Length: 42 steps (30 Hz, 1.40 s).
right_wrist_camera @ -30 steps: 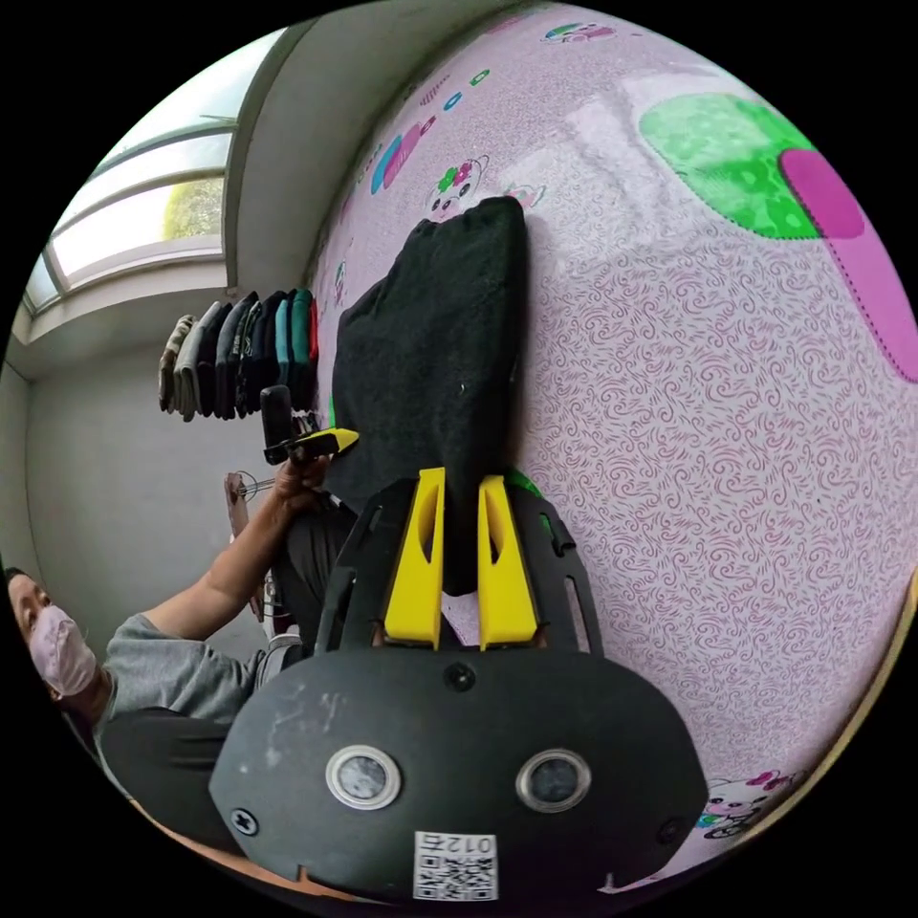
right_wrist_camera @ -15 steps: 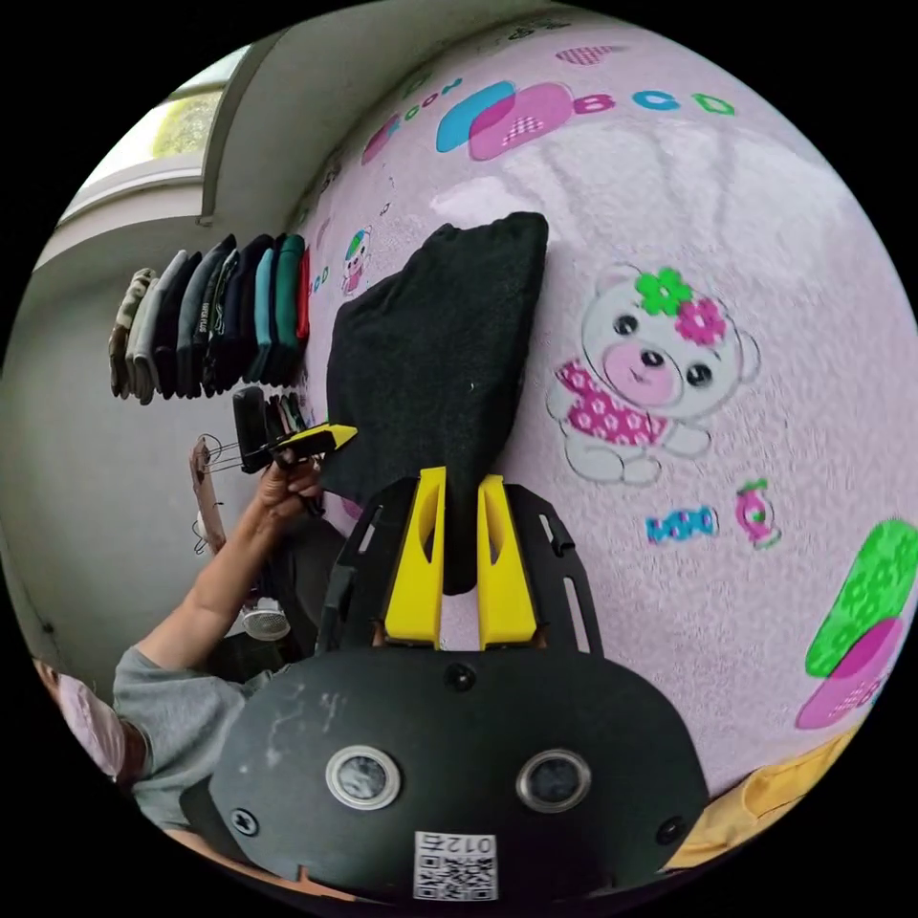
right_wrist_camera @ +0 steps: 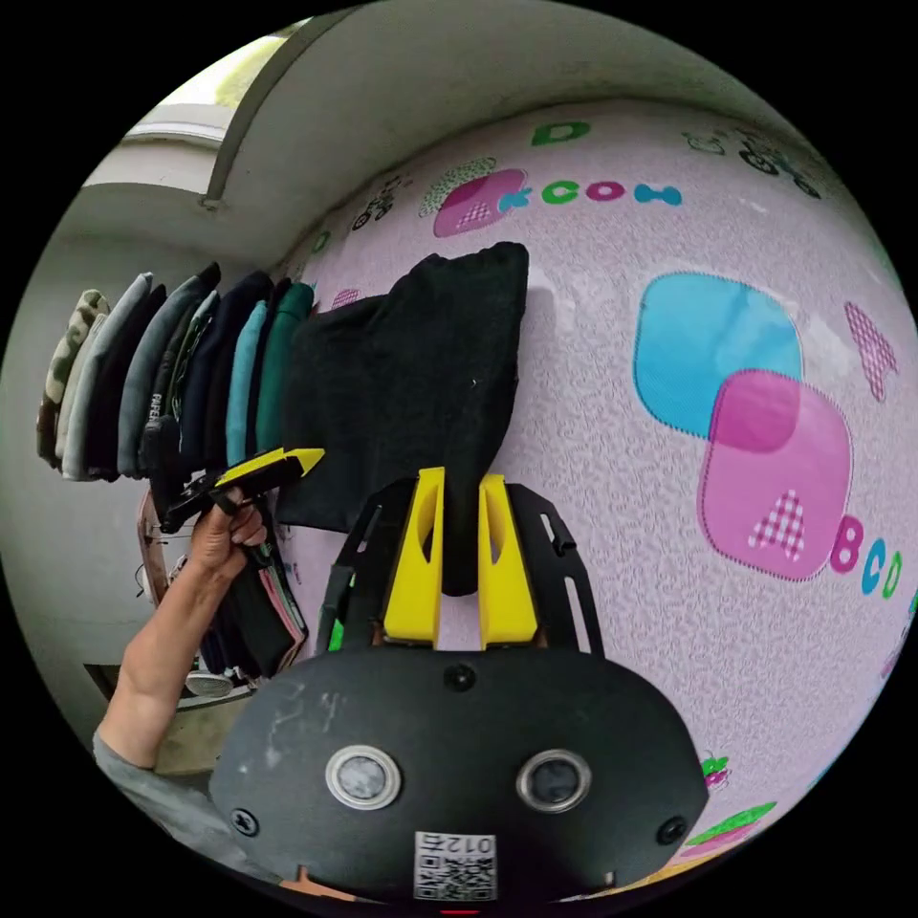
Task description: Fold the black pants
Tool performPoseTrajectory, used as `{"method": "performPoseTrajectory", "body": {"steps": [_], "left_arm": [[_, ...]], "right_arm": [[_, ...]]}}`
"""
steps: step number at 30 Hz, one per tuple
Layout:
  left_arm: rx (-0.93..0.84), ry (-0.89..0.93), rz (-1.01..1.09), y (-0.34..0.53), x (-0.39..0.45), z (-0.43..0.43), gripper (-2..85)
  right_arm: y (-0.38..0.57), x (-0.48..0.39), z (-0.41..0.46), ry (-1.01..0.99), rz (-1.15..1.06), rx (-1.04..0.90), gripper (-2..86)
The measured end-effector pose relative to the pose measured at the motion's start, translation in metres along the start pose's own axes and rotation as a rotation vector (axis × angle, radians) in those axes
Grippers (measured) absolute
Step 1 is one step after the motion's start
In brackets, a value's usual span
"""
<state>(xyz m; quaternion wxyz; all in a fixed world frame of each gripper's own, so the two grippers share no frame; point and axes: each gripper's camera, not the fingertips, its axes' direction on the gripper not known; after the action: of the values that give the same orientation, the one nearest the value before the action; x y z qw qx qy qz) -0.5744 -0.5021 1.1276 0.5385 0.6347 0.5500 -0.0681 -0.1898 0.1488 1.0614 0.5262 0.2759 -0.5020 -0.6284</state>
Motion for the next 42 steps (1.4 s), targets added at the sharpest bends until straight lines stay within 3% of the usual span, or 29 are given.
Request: {"method": "performPoseTrajectory", "body": {"steps": [5, 8, 10, 13, 17, 24, 27, 29, 32, 37, 42], "left_arm": [[0.016, -0.034, -0.072, -0.004, -0.010, 0.005, 7.0], [0.167, -0.175, -0.014, 0.025, 0.016, -0.017, 5.0], [0.280, -0.226, 0.132, 0.051, 0.057, -0.028, 3.3], [0.176, -0.211, 0.286, 0.065, 0.098, -0.006, 1.7], [-0.006, -0.241, 0.246, 0.074, 0.095, 0.043, 0.4], [-0.003, -0.201, 0.301, 0.094, 0.089, 0.065, 0.0], [-0.013, -0.150, 0.203, 0.104, 0.081, 0.071, 0.2], [-0.008, -0.124, 0.143, 0.113, 0.078, 0.067, 0.4], [0.174, -0.156, 0.208, 0.149, 0.099, 0.040, 0.6], [0.309, 0.063, 0.268, 0.232, 0.148, 0.049, 0.6], [0.266, 0.345, 0.257, 0.308, 0.209, 0.123, 0.7]], "right_arm": [[-0.043, -0.026, 0.003, 0.126, -0.019, 0.045, 8.2], [-0.036, -0.040, -0.027, 0.148, -0.038, 0.136, 6.9], [-0.030, -0.052, -0.042, 0.096, -0.097, 0.166, 6.2], [-0.030, -0.074, -0.047, 0.007, -0.153, 0.096, 4.8], [-0.046, -0.102, -0.040, 0.187, -0.201, 0.031, -0.3], [-0.087, -0.141, -0.081, 0.255, -0.179, 0.045, -0.9], [-0.102, -0.156, -0.118, 0.231, -0.127, 0.060, -0.9], [-0.107, -0.176, -0.165, 0.250, -0.112, 0.075, -0.8], [-0.103, -0.206, -0.244, 0.227, -0.196, 0.039, -0.8], [-0.046, -0.245, -0.399, 0.326, -0.272, -0.026, -0.8], [0.079, -0.272, -0.545, 0.450, -0.224, 0.052, -0.8]]}}
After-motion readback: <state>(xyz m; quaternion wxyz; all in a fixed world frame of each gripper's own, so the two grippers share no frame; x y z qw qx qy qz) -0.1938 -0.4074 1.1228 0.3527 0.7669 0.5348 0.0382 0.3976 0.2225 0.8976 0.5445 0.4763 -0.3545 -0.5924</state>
